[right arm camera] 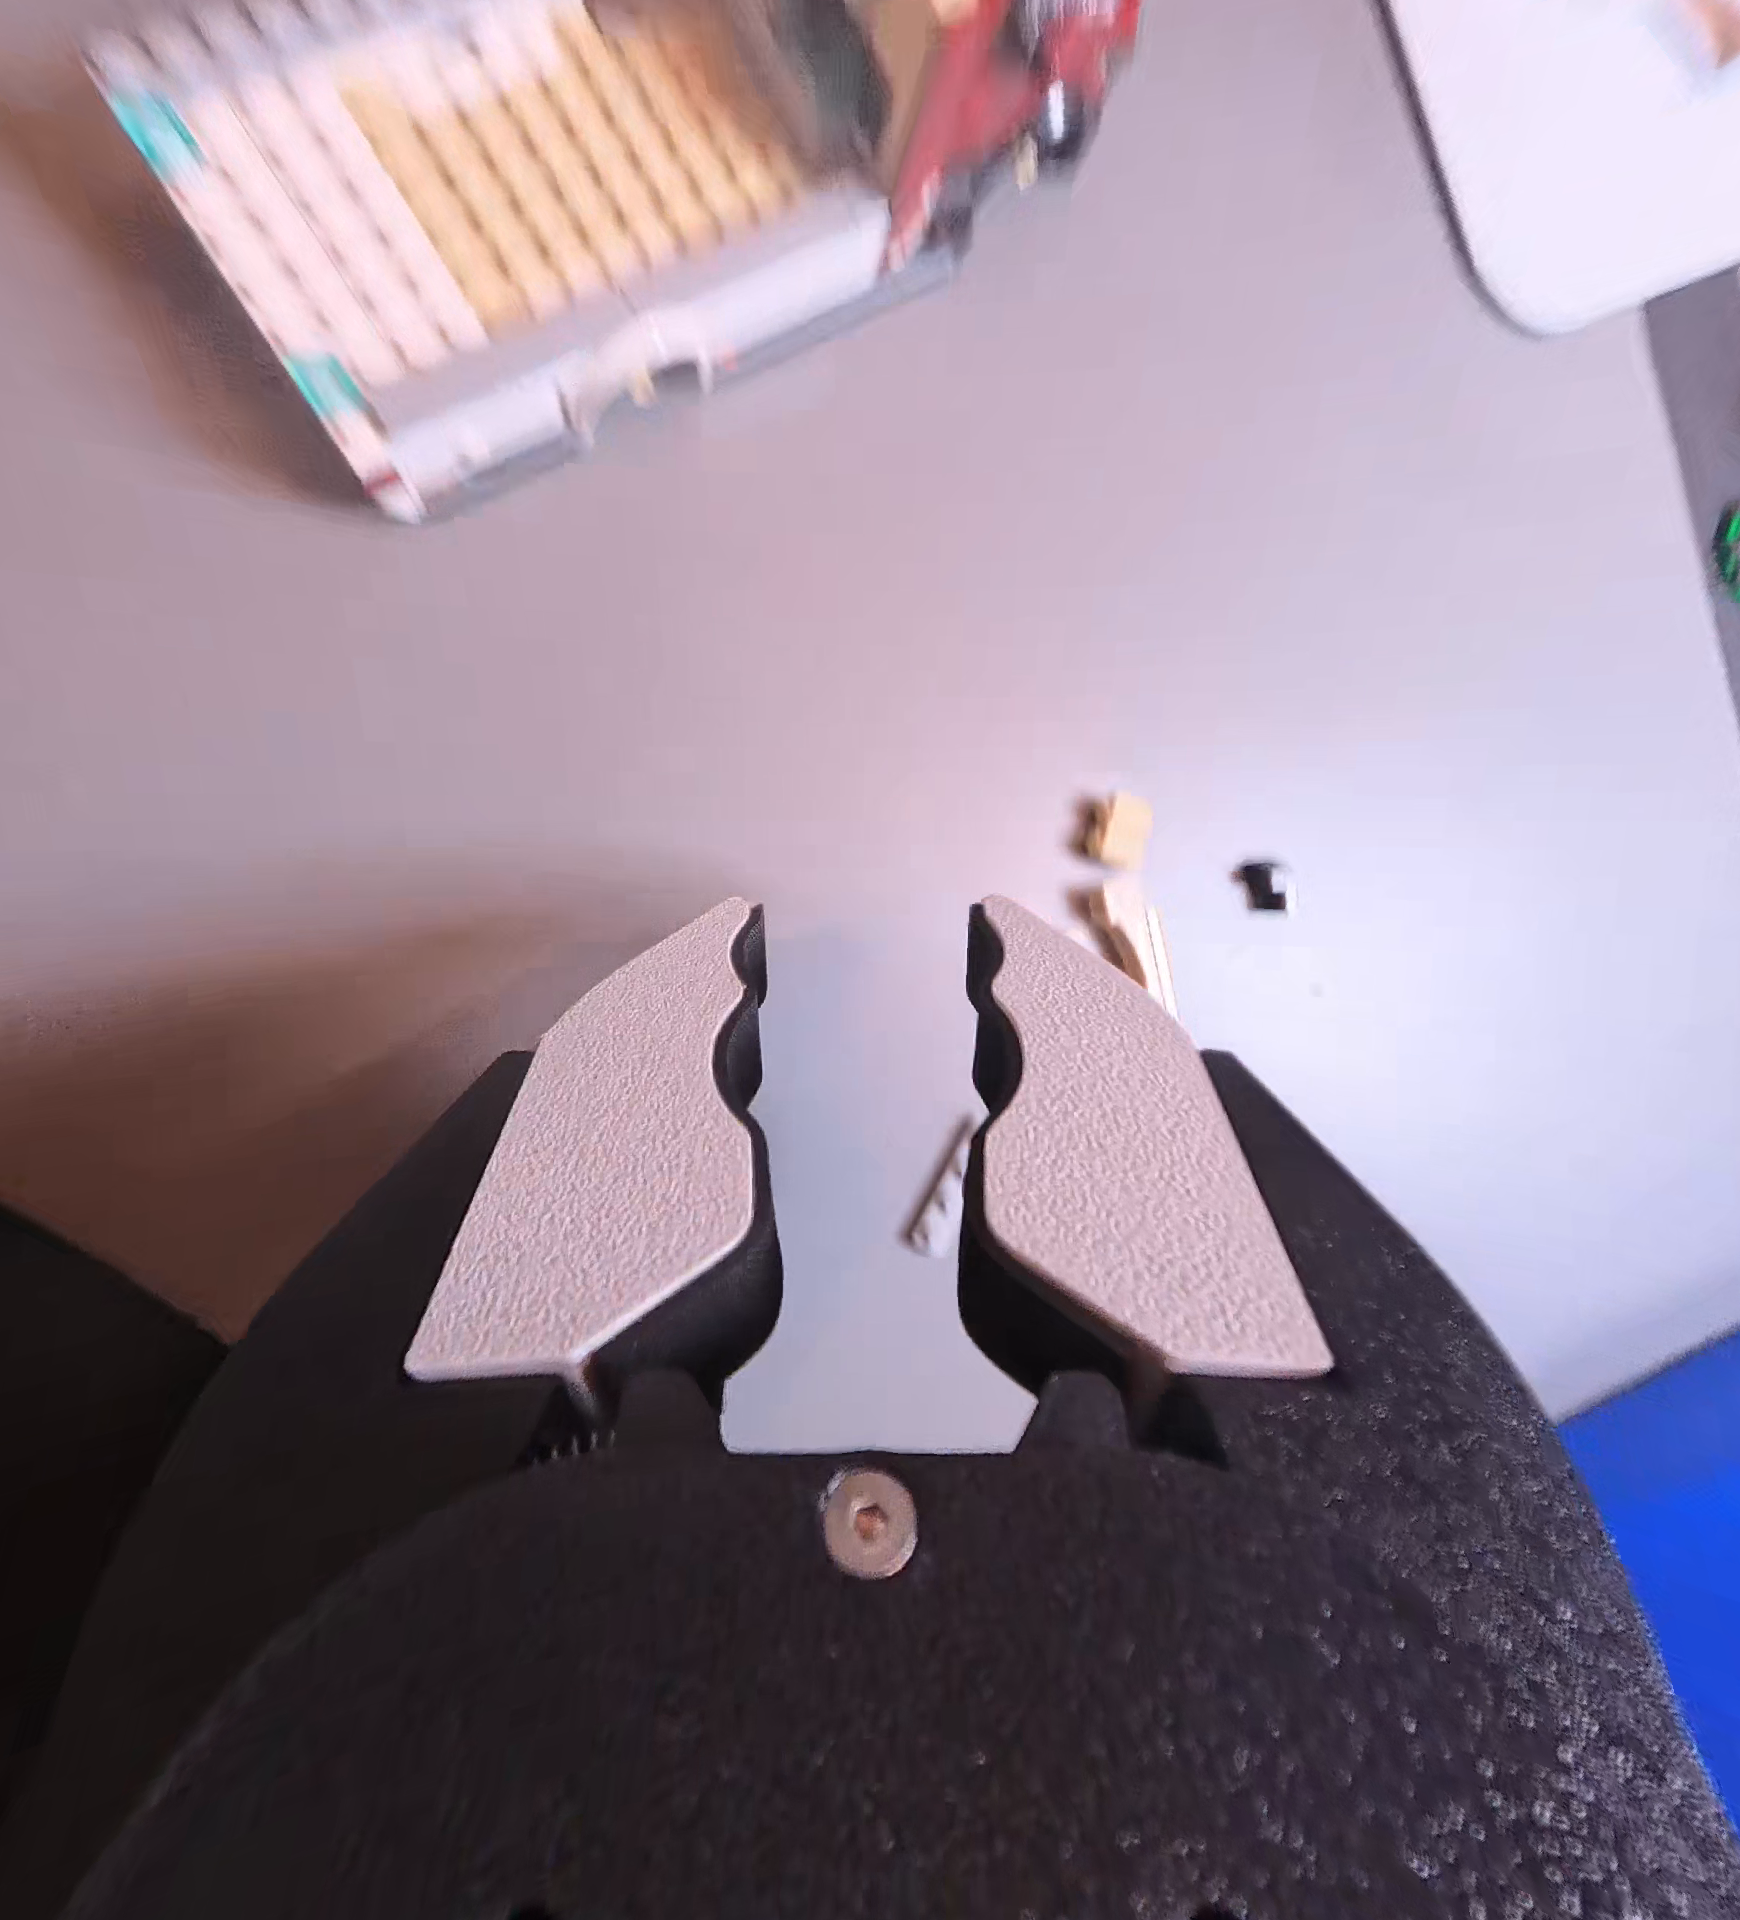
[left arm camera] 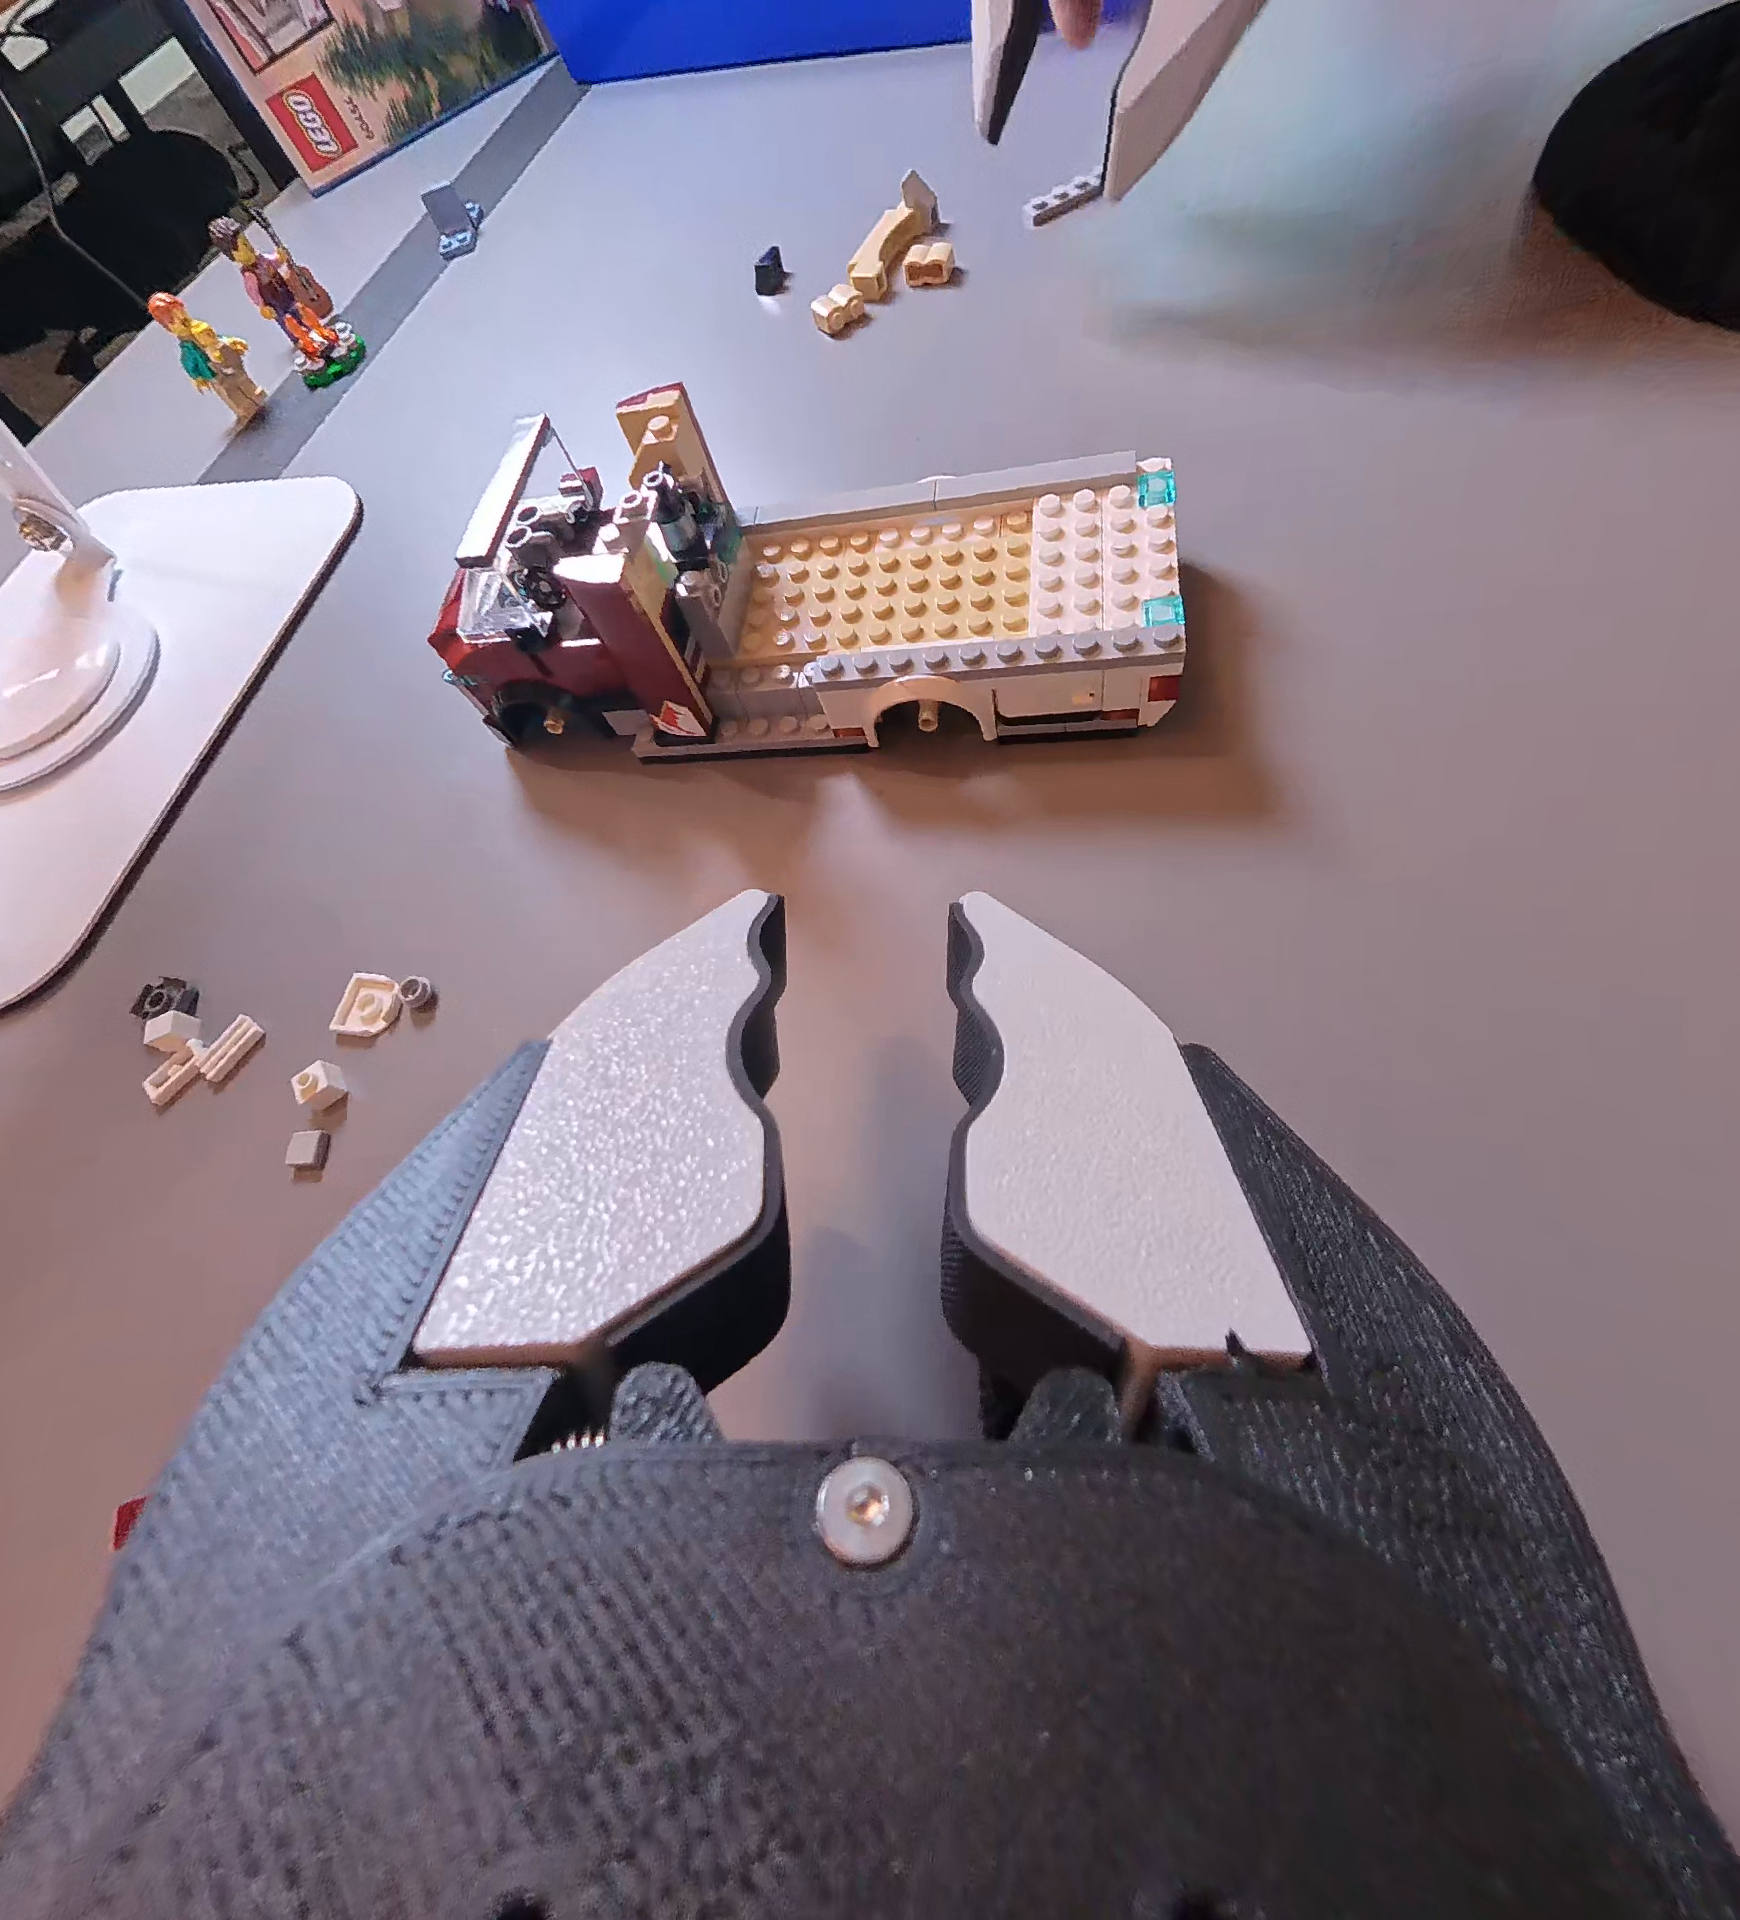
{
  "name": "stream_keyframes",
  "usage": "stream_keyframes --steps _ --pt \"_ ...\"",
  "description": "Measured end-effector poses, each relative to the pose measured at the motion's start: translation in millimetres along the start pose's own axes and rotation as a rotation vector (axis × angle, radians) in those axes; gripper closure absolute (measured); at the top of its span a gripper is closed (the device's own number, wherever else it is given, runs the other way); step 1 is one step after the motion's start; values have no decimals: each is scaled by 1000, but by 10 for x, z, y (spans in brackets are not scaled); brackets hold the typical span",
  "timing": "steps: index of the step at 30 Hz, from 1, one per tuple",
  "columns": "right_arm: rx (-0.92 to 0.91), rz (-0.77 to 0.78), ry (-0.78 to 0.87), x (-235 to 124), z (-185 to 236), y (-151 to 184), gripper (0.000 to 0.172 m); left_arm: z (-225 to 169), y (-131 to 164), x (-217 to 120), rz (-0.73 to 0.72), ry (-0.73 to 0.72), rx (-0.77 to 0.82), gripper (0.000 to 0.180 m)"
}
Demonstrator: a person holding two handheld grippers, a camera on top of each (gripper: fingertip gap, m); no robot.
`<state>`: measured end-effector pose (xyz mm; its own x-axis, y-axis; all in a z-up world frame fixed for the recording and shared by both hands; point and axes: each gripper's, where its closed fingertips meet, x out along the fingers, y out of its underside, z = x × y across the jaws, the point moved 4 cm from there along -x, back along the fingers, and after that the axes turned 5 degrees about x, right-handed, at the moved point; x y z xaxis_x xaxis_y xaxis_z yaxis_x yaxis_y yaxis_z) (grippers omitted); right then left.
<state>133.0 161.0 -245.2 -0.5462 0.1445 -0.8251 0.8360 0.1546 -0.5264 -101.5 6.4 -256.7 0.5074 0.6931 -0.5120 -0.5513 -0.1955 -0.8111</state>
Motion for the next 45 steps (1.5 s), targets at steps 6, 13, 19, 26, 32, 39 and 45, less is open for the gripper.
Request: stream_keyframes --steps 6,13,19,26,32,39,45 --pt "102 -404 60 63 146 -722 135 143 -94 -89 -92 -96 -34 152" --pt "184 -641 222 105 -179 -1535 135 320 -116 -201 -169 -165 -128 153" --pt "240 -731 365 140 -758 -2128 141 447 -84 -308 -203 -229 -150 156" --pt "412 -762 606 100 -1754 -2315 141 490 -11 -321 -213 -224 -160 159" --pt "448 -717 671 182 -2092 -2302 166 505 25 -324 -220 -207 -175 159" --pt "519 -733 622 254 -2103 -2112 168 523 70 -307 -223 -184 -202 160" --pt "612 -753 523 300 -2098 -2042 165 516 65 -312 -217 -187 -193 160"
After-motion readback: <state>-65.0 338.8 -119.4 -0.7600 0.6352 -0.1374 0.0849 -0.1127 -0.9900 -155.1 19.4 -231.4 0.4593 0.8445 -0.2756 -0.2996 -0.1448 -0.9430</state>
